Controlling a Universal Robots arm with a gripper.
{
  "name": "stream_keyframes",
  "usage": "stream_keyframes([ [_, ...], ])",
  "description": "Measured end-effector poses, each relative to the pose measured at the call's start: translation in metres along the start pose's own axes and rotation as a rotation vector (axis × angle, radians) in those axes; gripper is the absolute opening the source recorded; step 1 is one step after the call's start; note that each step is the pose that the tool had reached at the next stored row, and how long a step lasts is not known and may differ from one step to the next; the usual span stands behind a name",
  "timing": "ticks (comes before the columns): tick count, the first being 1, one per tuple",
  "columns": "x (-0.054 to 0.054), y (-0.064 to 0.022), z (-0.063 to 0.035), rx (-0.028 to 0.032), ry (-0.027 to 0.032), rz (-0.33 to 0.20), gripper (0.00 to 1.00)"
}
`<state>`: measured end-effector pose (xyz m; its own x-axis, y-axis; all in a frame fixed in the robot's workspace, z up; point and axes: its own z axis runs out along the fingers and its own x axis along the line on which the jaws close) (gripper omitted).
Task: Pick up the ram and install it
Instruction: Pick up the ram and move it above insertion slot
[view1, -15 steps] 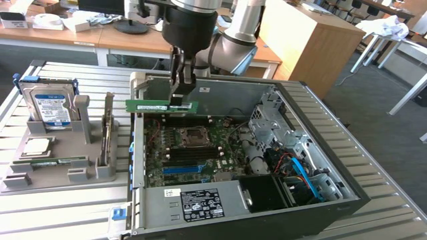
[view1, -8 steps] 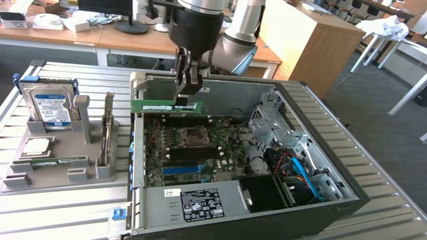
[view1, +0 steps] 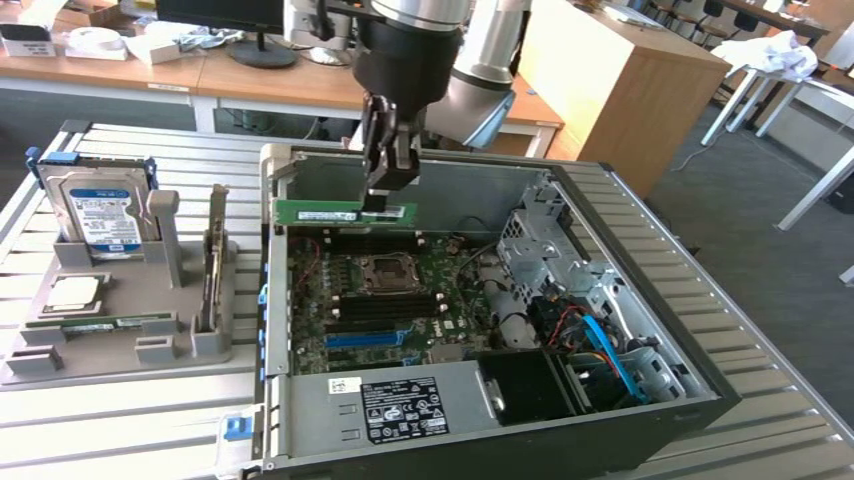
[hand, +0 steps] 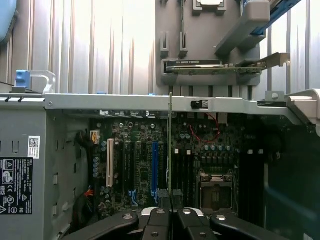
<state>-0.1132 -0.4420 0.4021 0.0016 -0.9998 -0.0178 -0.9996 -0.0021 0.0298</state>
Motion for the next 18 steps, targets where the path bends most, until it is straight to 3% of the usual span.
stream_keyframes([
  [18,0.000,-0.0213,-0.0006,0.0000,-0.0001,0.000,0.12],
])
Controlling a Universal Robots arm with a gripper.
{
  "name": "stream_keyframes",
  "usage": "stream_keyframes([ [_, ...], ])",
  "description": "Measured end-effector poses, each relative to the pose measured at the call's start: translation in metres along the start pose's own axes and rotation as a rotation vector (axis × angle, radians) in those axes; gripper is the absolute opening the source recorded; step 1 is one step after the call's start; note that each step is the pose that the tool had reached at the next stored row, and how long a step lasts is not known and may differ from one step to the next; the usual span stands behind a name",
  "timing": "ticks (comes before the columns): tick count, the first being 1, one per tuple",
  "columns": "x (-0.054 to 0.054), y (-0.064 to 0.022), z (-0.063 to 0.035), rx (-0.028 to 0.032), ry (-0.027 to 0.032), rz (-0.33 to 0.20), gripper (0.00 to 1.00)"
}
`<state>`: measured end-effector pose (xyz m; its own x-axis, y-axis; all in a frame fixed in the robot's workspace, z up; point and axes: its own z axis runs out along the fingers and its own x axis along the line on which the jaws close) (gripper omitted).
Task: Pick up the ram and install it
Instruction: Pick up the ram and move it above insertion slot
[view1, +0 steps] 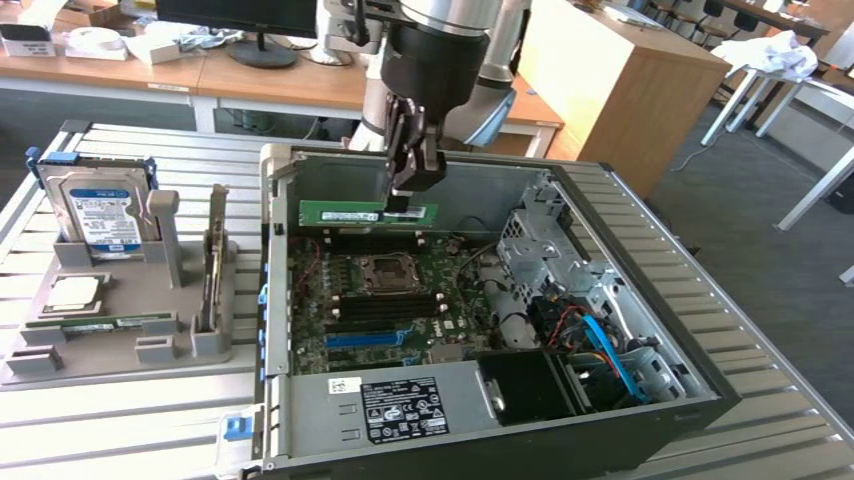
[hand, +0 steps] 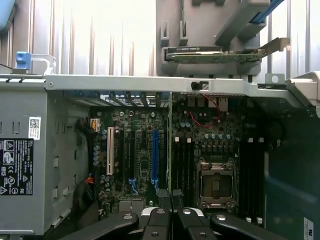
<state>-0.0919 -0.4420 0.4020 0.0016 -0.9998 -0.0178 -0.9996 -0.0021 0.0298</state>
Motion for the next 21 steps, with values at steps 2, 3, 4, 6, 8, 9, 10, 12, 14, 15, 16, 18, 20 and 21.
stream_keyframes([
  [2,0.000,-0.0022,-0.0001,0.0000,0.0000,0.000,0.12],
  [3,0.000,-0.0034,-0.0001,0.0000,0.0001,0.000,0.12],
  [4,0.000,-0.0046,-0.0001,0.0000,0.0000,0.000,0.12],
  [6,0.000,-0.0069,-0.0002,0.0000,0.0000,0.000,0.12],
  [8,0.000,-0.0092,-0.0003,0.0000,0.0000,0.000,0.12],
  [9,0.000,-0.0104,-0.0003,0.0000,0.0000,0.000,0.12],
  [10,0.000,-0.0118,-0.0003,0.0000,0.0000,0.000,0.12],
  [12,0.000,-0.0144,-0.0004,0.0000,0.0000,0.000,0.12],
  [14,0.000,-0.0170,-0.0005,0.0000,0.0000,0.000,0.12],
  [15,0.000,-0.0183,-0.0006,0.0000,0.0000,0.000,0.12],
  [16,0.000,-0.0197,-0.0006,0.0000,0.0001,0.000,0.12],
  [18,0.000,-0.0225,-0.0007,0.0000,0.0001,0.000,0.12],
  [20,0.000,-0.0256,-0.0008,0.0000,0.0000,0.000,0.12],
  [21,0.000,-0.0271,-0.0008,0.0000,0.0000,0.000,0.12],
])
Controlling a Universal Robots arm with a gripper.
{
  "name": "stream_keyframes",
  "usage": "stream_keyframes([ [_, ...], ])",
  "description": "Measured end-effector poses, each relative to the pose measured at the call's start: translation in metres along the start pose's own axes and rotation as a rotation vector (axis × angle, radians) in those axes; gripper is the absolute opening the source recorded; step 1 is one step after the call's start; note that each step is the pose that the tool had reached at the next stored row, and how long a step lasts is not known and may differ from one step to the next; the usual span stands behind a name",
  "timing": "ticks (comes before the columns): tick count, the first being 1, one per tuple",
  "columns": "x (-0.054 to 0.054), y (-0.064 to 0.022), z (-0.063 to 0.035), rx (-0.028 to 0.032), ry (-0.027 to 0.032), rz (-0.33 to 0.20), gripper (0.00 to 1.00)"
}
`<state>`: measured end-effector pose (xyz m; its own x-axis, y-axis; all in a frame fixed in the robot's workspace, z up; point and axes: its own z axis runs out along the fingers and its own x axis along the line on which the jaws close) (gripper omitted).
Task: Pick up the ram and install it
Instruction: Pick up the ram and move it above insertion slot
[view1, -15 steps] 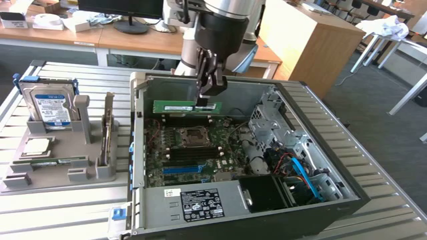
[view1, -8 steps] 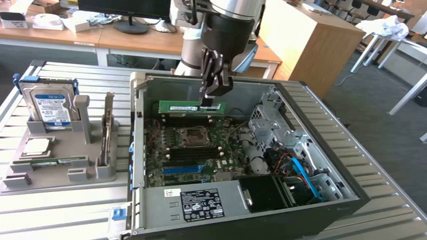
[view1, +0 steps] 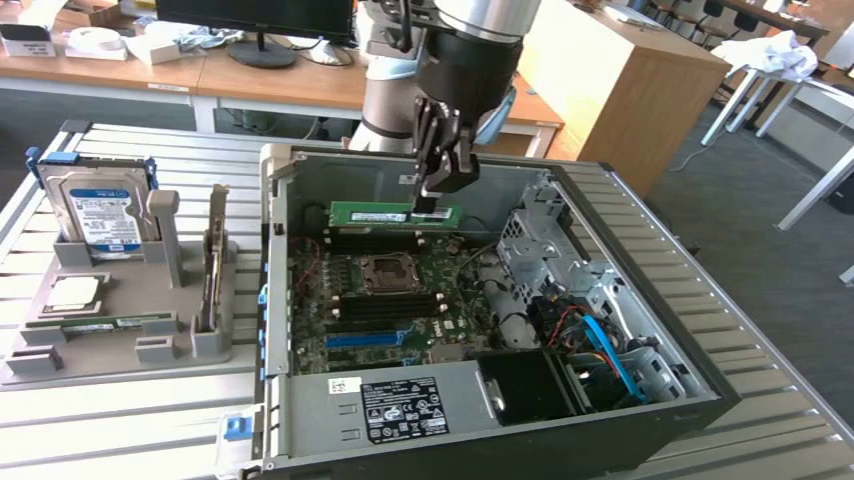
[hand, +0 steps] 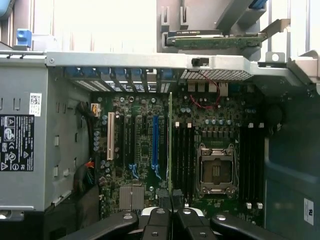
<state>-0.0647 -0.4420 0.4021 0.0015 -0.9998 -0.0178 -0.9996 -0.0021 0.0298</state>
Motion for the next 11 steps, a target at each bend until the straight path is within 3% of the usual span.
stream_keyframes([
  [11,0.000,-0.0160,-0.0004,0.0001,-0.0001,0.000,0.12],
])
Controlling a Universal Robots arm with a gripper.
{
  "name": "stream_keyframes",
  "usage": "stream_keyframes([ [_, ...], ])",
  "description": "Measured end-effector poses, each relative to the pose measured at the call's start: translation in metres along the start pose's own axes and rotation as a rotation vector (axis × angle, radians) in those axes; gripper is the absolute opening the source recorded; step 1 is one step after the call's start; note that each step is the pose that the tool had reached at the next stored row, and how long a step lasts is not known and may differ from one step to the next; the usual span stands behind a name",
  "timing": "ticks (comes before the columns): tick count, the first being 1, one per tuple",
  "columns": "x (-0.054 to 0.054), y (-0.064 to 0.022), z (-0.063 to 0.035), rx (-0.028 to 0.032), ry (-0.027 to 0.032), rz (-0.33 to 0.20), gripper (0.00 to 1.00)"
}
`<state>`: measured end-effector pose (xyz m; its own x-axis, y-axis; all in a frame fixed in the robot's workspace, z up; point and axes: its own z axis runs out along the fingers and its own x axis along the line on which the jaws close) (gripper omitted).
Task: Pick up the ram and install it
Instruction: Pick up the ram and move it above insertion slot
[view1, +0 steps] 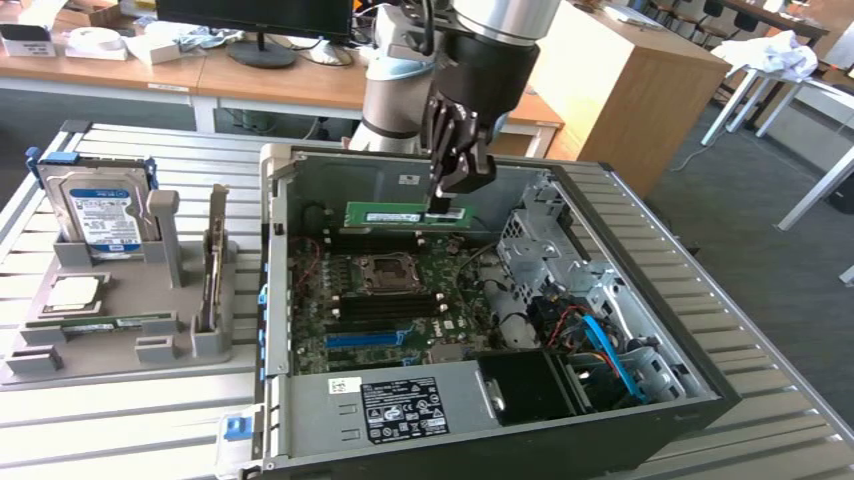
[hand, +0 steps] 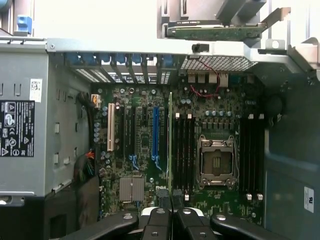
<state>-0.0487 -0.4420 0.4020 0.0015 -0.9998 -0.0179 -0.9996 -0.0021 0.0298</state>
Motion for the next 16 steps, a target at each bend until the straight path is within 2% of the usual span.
stream_keyframes([
  [4,0.0000,-0.0048,-0.0002,-0.0001,0.0001,0.000,0.12],
  [16,-0.0039,-0.0050,0.0000,0.0000,0.0000,0.000,0.12],
])
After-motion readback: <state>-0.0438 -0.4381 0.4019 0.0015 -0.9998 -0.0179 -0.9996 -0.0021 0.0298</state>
